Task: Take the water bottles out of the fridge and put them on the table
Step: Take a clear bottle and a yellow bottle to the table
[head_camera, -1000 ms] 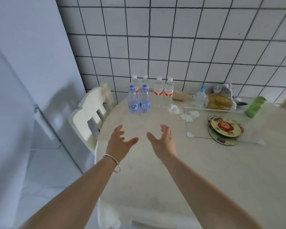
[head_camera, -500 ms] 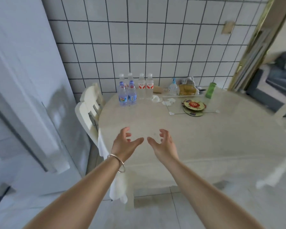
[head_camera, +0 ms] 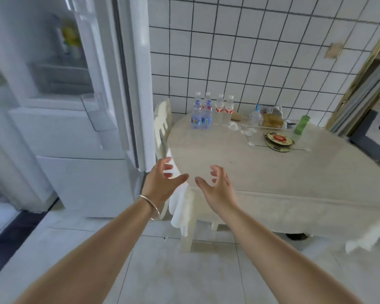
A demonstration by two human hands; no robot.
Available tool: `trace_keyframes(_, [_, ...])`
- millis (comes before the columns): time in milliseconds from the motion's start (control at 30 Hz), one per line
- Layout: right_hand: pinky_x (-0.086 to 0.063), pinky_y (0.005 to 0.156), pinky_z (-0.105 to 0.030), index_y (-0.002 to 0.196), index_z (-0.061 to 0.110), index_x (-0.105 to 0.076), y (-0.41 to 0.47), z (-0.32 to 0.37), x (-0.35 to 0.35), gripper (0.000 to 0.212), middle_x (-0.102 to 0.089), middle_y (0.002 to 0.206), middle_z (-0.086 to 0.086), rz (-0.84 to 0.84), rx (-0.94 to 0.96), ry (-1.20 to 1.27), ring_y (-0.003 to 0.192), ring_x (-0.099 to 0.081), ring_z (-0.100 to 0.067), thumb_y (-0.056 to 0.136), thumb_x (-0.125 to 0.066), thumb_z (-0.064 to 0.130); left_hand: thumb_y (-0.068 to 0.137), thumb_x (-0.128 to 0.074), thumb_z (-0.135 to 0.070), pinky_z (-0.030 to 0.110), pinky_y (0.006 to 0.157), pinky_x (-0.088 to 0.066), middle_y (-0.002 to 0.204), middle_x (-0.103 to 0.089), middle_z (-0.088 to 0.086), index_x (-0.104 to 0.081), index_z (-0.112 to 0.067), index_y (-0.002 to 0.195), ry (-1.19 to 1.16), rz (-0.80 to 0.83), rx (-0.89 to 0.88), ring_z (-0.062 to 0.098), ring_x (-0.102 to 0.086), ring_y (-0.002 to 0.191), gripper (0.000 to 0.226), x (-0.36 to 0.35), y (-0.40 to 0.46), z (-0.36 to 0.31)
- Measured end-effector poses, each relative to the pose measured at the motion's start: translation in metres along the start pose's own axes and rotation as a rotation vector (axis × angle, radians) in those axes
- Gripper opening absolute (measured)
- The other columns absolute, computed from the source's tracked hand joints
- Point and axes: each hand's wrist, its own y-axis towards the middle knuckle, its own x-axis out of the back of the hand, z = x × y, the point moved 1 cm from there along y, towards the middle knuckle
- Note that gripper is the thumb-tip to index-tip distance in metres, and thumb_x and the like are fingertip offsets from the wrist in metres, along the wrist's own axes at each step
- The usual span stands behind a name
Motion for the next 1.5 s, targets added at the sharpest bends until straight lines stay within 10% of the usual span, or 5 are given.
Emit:
trace_keyframes(634, [-0.038, 0.096, -0.034, 0.134, 0.024, -0.036, 0.007, 0.258, -0.243, 0.056, -0.048, 0.134, 0.003, 0.246, 0.155, 0.195, 0.12, -0.048, -0.018, 0.086, -0.053, 0.047, 0.077, -0.074, -0.034, 0.02, 0.073, -0.045, 0.117, -0.058, -0.001, -0.046, -0.021, 0.13, -0.047, -0.33, -0.039, 0.015, -0.059, 0.098, 0.062, 0.325, 0.069, 0.068])
trace_keyframes(1501, [-0.045, 0.1, -0.047, 0.133, 0.016, -0.042, 0.402, 0.478, -0.51, 0.063, -0.057, 0.118, -0.002, 0.19, 0.067, 0.369, 0.115, -0.055, -0.027, 0.08, -0.061, 0.045, 0.079, -0.073, -0.028, 0.039, 0.088, -0.05, 0.117, -0.061, 0.004, -0.049, -0.024, 0.126, -0.232, -0.386, -0.083, 0.017, -0.061, 0.096, 0.053, 0.553, 0.487, 0.11])
